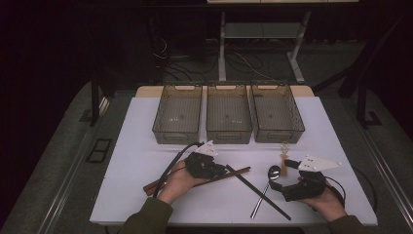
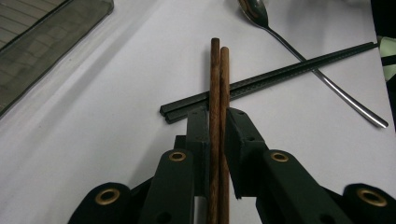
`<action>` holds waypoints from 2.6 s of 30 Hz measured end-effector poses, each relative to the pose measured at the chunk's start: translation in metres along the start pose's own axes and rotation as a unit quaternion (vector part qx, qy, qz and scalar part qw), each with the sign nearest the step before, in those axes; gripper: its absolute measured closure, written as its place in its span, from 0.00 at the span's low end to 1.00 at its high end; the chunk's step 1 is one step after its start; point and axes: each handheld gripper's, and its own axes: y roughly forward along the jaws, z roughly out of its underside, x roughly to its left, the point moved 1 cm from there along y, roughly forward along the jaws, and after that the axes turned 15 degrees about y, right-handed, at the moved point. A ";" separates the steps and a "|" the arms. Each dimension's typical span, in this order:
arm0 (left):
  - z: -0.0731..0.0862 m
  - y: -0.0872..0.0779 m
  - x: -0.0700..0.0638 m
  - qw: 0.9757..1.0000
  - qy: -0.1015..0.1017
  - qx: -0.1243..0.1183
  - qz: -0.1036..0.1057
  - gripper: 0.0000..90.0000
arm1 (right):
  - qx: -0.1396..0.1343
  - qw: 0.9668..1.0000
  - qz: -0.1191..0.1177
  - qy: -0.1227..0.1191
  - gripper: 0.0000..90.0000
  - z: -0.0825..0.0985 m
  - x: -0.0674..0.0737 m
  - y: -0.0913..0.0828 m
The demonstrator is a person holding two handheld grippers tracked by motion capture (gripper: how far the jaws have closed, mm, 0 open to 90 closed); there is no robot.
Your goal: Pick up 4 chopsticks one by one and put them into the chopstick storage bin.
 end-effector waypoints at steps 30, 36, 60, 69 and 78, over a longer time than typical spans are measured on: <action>0.005 0.008 0.001 0.999 0.001 0.033 0.000 0.88 | 0.002 1.000 -0.001 0.000 0.04 0.000 0.000 0.000; 0.006 0.009 0.001 0.999 0.004 0.041 -0.001 0.88 | 0.001 1.000 -0.002 0.001 0.04 0.000 0.000 0.000; 0.006 0.011 -0.004 0.998 0.041 0.046 -0.020 0.93 | 0.001 1.000 -0.002 0.001 0.04 0.000 0.001 0.000; 0.005 0.011 -0.004 0.998 0.039 0.045 -0.020 0.94 | 0.001 1.000 -0.003 0.001 0.04 0.000 0.001 0.000; 0.003 0.006 -0.005 0.998 0.037 0.035 -0.024 0.94 | 0.004 1.000 -0.005 0.002 0.04 0.001 0.001 0.000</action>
